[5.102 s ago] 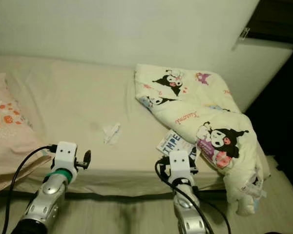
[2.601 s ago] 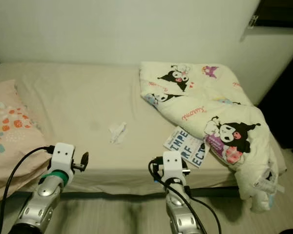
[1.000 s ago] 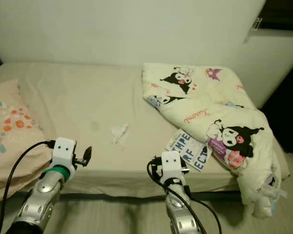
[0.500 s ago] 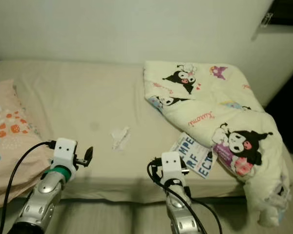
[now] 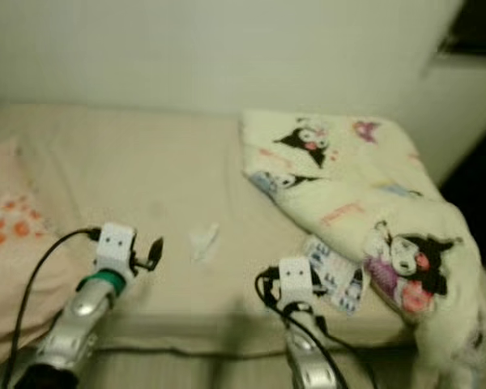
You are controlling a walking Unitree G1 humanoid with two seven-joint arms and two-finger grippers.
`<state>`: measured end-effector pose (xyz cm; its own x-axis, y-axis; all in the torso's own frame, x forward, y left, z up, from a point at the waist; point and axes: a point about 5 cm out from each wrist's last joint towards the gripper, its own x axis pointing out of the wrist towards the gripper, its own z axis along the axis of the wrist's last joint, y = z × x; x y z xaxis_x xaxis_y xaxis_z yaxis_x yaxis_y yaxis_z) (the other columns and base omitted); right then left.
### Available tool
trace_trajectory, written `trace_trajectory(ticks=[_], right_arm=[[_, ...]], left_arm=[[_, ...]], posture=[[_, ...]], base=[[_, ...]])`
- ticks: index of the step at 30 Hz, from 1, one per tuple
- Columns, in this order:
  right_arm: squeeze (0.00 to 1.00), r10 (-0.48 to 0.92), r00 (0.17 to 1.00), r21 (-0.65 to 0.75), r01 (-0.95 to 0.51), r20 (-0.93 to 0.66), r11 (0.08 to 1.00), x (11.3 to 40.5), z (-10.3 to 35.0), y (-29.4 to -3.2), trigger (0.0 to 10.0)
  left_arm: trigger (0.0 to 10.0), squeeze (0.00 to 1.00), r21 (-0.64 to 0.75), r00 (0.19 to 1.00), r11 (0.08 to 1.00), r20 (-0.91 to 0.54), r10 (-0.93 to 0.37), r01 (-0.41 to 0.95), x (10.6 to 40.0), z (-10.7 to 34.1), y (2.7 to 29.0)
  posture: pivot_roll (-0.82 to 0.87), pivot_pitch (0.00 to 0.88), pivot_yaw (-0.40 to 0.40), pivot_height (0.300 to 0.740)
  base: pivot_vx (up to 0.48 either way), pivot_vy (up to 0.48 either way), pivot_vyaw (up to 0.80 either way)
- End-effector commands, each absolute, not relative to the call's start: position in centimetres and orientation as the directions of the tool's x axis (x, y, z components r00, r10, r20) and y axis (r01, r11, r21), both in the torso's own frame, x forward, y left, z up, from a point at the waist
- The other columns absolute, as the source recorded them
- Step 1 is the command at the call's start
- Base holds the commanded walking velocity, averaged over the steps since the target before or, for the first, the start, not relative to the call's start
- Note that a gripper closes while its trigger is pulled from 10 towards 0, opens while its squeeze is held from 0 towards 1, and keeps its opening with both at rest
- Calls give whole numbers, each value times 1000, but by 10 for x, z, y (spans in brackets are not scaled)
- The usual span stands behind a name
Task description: Clean up the room
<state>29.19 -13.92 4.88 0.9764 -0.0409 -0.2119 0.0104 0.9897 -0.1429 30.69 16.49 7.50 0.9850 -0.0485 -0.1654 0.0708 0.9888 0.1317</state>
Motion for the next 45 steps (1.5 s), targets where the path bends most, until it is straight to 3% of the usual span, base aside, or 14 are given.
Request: trace_trajectory(ticks=[1, 15, 30, 45], right_arm=[[0, -52, 970, -148, 16, -239, 989, 287, 42, -143, 10000], [0, -56, 970, -140, 23, -236, 990, 288, 43, -144, 10000], [0, -66, 970, -82, 48, -234, 995, 287, 47, -149, 10000], [0, -64, 967, -36, 57, -248, 998, 284, 46, -156, 10000]], left_arm=[[10000, 0, 118, 983, 990, -175, -51, 73, 307, 73, 163], [10000, 0, 122, 983, 990, -174, -52, 74, 307, 74, 162], [10000, 0, 127, 981, 988, -181, -64, 88, 308, 72, 156], [10000, 0, 125, 980, 989, -192, -55, 80, 307, 69, 157]], posture=[[31, 0, 39, 740], [31, 0, 47, 740], [21, 0, 61, 740], [11, 0, 65, 665]], base=[[289, 0, 0], [284, 0, 0], [0, 0, 0], [0, 0, 0]])
